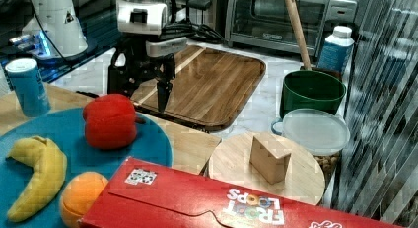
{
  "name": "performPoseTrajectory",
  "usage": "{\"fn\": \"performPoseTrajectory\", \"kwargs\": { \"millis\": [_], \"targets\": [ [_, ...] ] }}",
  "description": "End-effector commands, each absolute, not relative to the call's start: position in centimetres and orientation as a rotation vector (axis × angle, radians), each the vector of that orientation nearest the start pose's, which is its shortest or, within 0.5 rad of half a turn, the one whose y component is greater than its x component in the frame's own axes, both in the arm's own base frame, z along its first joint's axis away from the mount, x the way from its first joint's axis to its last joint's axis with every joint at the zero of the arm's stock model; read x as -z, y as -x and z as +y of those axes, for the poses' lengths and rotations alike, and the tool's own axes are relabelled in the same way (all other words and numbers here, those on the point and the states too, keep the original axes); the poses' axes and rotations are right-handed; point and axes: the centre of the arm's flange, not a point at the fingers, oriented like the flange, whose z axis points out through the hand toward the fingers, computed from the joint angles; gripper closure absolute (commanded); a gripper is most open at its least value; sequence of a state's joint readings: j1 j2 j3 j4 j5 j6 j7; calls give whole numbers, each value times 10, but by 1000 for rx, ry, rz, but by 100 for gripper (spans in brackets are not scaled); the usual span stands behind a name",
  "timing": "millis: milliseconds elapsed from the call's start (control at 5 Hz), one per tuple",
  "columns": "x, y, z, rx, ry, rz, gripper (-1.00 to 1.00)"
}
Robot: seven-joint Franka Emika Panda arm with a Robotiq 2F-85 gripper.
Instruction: Open the drawer.
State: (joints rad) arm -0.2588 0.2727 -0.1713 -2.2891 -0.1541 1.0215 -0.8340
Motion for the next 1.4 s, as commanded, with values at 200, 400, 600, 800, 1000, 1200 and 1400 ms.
{"fn": "performPoseTrajectory", "kwargs": {
  "millis": [200,400,600,800,1000,1200,1400],
  "targets": [
    [-247,-527,28,108,3183,-143,-100],
    [-256,-516,44,94,3181,-95,-100],
    [-268,-508,62,19,3173,20,-100],
    [-274,-503,74,6,3177,76,-100],
    [-283,-507,86,7,3174,90,-100],
    [-283,-507,86,7,3174,90,-100],
    [-283,-507,86,7,3174,90,-100]
  ]
}}
